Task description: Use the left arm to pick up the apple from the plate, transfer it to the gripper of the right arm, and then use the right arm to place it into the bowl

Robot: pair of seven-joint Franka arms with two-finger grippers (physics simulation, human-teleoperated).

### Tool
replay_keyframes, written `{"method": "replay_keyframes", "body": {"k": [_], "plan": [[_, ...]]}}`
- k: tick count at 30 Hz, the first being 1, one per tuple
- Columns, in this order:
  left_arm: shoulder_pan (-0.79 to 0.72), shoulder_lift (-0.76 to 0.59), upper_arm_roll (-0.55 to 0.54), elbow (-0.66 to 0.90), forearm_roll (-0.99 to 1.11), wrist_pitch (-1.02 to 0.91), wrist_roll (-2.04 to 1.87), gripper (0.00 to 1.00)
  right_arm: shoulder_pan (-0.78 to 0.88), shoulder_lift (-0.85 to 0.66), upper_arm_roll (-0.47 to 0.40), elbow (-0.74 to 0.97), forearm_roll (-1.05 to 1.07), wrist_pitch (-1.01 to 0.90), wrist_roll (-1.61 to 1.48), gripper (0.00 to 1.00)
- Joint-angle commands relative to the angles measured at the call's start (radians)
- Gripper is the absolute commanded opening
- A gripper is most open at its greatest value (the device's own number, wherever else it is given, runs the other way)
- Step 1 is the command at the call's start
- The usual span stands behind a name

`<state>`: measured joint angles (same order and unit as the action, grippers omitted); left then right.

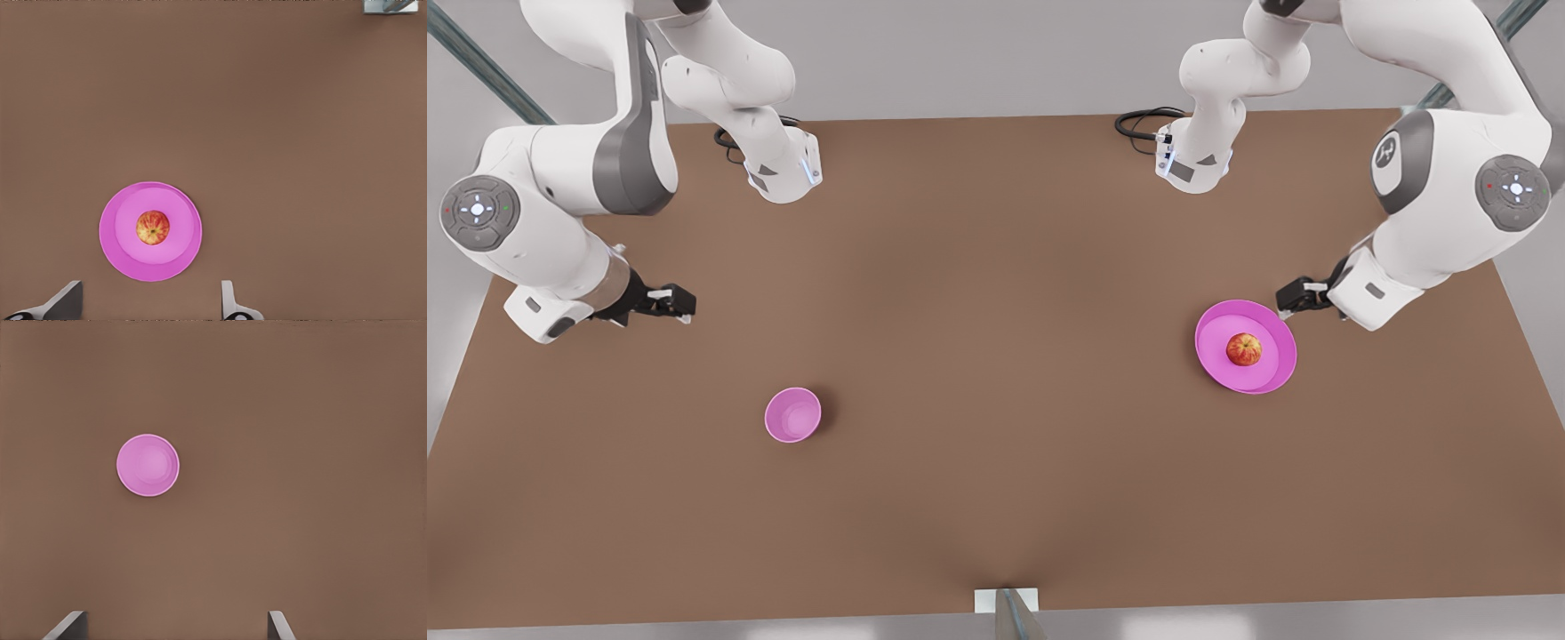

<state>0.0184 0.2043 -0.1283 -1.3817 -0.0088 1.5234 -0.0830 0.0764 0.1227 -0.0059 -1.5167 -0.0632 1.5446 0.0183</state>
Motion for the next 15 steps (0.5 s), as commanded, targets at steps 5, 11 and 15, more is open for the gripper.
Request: {"method": "replay_keyframes", "body": {"k": [5,11,15], "plan": [[-0.005,-0.042,0.029,-0.313,-0.005,0.339,0.002,1.00,-0.006,0.012,0.000,0.012,0.000,0.022,-0.001,1.00],[0.011,-0.013,0.065,-0.638,-0.014,0.745,0.000,1.00,-0.004,0.012,0.000,0.012,0.000,0.020,-0.001,1.00],[0.028,-0.013,0.072,-0.787,-0.043,0.926,0.002,1.00,-0.006,0.012,0.000,0.012,0.000,0.020,-0.001,1.00]]}}
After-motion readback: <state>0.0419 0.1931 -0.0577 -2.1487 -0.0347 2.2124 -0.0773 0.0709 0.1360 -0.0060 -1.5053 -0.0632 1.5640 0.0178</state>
